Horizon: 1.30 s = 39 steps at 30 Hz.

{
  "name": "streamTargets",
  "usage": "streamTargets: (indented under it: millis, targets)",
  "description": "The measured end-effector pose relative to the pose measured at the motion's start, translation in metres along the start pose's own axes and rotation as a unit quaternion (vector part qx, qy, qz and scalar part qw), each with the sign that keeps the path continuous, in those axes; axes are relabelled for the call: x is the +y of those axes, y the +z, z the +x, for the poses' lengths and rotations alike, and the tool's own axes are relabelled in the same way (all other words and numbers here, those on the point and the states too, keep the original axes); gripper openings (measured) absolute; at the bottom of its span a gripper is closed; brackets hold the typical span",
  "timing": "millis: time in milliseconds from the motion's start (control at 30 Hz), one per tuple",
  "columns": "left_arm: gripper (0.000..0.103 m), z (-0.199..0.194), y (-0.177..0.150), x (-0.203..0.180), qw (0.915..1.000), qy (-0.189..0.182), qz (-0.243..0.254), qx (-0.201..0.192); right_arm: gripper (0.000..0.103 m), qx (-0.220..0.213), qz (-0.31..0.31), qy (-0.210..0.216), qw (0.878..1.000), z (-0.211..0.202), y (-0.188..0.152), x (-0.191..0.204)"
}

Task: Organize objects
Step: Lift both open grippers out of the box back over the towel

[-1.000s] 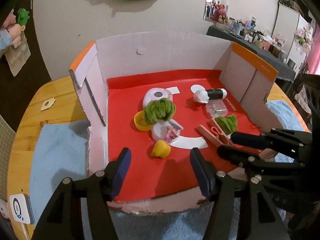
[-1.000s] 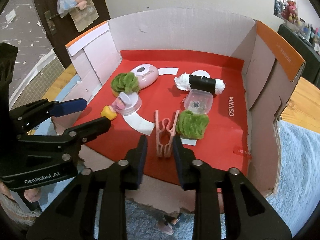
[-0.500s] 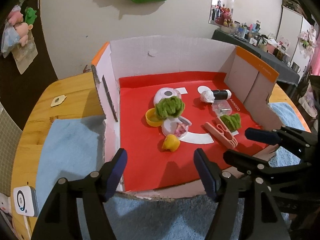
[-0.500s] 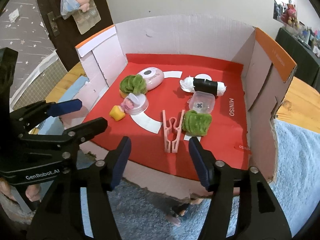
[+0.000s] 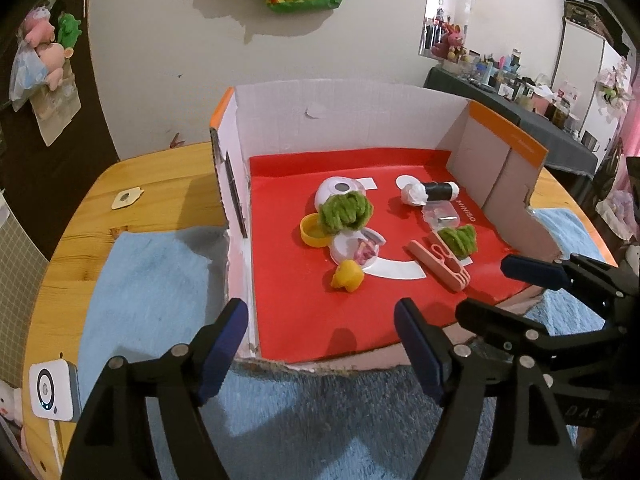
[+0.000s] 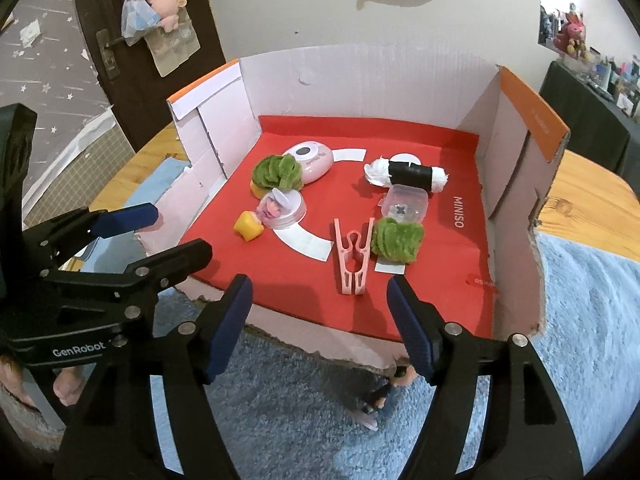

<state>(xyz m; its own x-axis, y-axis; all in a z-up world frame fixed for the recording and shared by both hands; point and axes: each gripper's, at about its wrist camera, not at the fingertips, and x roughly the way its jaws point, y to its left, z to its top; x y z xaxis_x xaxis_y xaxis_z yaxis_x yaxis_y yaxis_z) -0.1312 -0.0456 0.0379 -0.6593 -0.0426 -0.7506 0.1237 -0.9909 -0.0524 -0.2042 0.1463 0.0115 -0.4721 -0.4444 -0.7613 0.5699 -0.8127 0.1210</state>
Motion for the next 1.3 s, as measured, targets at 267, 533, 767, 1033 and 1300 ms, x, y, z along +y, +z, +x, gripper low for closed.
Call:
streamTargets:
  millis: [267, 533, 767, 1033, 1300]
  targets:
    - [0.078, -0.009, -0.003, 0.001, 1.0, -0.004, -0.003, -0.005, 0.069, -0.008, -0.001, 0.003, 1.0, -0.009, -0.003, 0.007]
    - [0.085, -0.018, -0.006, 0.002, 0.9999, 0.004, -0.004, -0.012, 0.07, -0.009, -0.004, 0.003, 1.0, -0.015, -0.009, 0.012]
    - [0.087, -0.025, -0.011, 0.004, 0.9998, 0.006, -0.006, -0.017, 0.07, -0.015, -0.005, 0.004, 1.0, -0.023, -0.014, 0.018]
    - [0.087, -0.027, -0.015, 0.004, 0.9998, 0.006, -0.007, -0.015, 0.073, -0.02, -0.006, 0.007, 1.0, -0.028, -0.018, 0.023]
    - [0.087, -0.031, -0.021, 0.002, 0.9998, 0.006, -0.009, -0.014, 0.074, -0.017, -0.002, 0.019, 1.0, -0.032, -0.025, 0.027]
